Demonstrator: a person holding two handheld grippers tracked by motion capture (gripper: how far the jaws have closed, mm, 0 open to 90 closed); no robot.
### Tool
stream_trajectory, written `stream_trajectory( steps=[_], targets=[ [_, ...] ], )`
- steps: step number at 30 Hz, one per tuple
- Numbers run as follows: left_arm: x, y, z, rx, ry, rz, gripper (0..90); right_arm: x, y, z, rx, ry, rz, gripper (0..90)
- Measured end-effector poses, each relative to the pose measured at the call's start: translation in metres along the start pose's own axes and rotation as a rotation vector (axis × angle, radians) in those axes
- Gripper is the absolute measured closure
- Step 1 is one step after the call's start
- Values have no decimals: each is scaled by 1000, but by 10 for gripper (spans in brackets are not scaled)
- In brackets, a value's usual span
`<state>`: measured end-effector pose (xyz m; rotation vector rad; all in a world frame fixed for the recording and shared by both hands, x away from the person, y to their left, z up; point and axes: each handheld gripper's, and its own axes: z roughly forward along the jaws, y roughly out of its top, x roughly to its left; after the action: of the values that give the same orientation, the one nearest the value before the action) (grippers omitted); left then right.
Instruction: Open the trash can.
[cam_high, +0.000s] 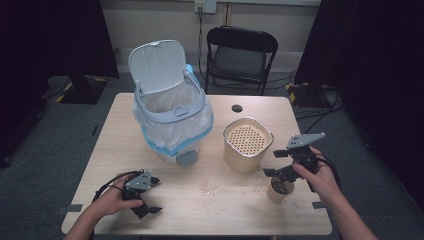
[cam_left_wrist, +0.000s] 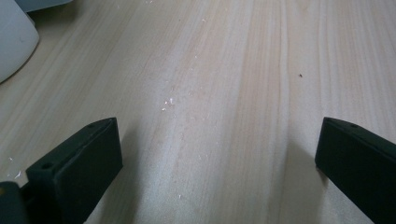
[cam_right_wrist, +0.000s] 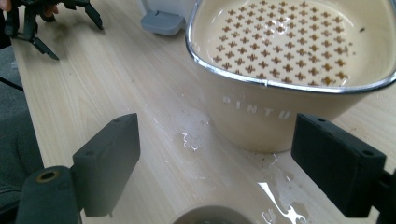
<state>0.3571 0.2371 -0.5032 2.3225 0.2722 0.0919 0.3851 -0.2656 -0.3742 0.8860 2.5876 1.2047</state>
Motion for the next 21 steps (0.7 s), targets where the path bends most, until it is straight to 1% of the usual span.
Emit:
stream_trajectory(
  steps=[6,16,21],
  targets=[
    [0,0,0,0,1,0,0,0,-15,0,-8,-3,8,152],
    [0,0,0,-1,0,0,0,1,-35,-5,-28,-5,30,152],
    [0,0,0,-1,0,-1,0,1,-46,-5,-24,-5,40,152]
  ],
)
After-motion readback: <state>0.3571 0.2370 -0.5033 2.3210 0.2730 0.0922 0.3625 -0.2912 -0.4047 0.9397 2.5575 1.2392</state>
